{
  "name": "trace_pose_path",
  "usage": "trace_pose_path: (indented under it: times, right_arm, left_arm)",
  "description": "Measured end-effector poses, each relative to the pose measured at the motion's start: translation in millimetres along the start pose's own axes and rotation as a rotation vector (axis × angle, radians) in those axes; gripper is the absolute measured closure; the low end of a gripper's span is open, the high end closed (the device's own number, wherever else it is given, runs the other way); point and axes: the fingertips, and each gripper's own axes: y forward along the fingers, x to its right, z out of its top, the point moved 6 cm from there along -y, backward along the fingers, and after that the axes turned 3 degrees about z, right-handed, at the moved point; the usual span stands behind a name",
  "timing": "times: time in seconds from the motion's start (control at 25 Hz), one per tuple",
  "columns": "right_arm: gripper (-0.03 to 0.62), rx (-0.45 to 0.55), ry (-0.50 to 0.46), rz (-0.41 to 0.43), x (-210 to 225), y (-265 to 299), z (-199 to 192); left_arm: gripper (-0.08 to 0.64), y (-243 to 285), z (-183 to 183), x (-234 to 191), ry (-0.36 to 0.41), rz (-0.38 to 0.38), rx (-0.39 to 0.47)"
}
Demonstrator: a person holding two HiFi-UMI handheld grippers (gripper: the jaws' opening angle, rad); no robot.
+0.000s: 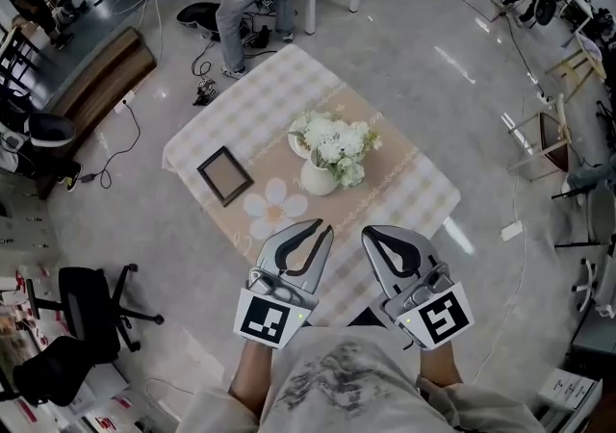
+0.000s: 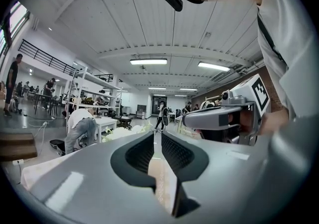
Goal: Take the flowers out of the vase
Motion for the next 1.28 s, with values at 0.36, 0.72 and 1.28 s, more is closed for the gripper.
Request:
trace_pose_path:
  times: [0.36,0.72,1.28]
  right_arm:
    - [0.577,-0.009,0.016,-0.003,10.3,8.0,-6.1]
    - [0.577,-0.026,0.026,-0.001,19.3,11.6,-11.3]
    - [0.577,-0.037,0.041,-0.007,29.9,14.6,-15.2]
  left_arm:
    - [0.438,16.7,-13.1,-11.3,0.033,0.02,-0.027]
    - [0.343,37.2,-30.0,-17.0,0.116,0.009,-0.045]
    - [0.23,62.7,-45.0,-22.8,0.161,0.014,-0.067]
